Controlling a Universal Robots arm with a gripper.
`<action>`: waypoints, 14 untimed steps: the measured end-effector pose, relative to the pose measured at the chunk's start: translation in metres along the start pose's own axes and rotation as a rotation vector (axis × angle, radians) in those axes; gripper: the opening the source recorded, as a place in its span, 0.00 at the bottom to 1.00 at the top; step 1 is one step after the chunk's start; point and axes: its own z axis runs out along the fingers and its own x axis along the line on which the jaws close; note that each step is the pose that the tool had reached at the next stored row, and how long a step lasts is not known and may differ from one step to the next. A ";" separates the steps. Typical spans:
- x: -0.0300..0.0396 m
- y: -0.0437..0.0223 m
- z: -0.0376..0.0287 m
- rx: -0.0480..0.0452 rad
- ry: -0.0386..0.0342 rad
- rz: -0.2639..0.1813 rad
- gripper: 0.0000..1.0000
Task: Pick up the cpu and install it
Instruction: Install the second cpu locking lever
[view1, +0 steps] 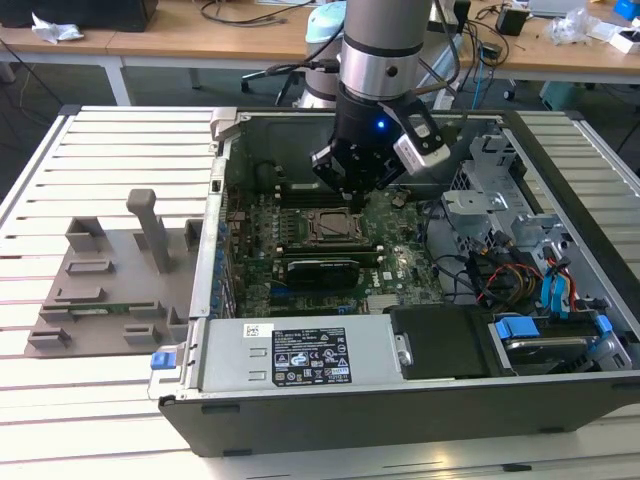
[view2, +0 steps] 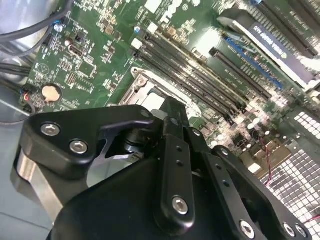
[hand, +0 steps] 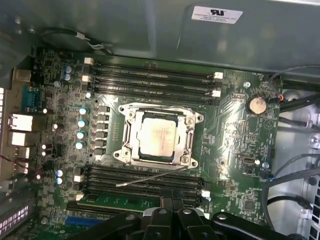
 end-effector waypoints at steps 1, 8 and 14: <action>0.0003 -0.0032 0.0003 -0.0207 -0.0023 0.000 0.11; 0.0022 -0.0173 0.0057 -0.0893 -0.0096 0.000 0.11; 0.0026 -0.0204 0.0231 -0.0926 -0.0099 0.000 0.11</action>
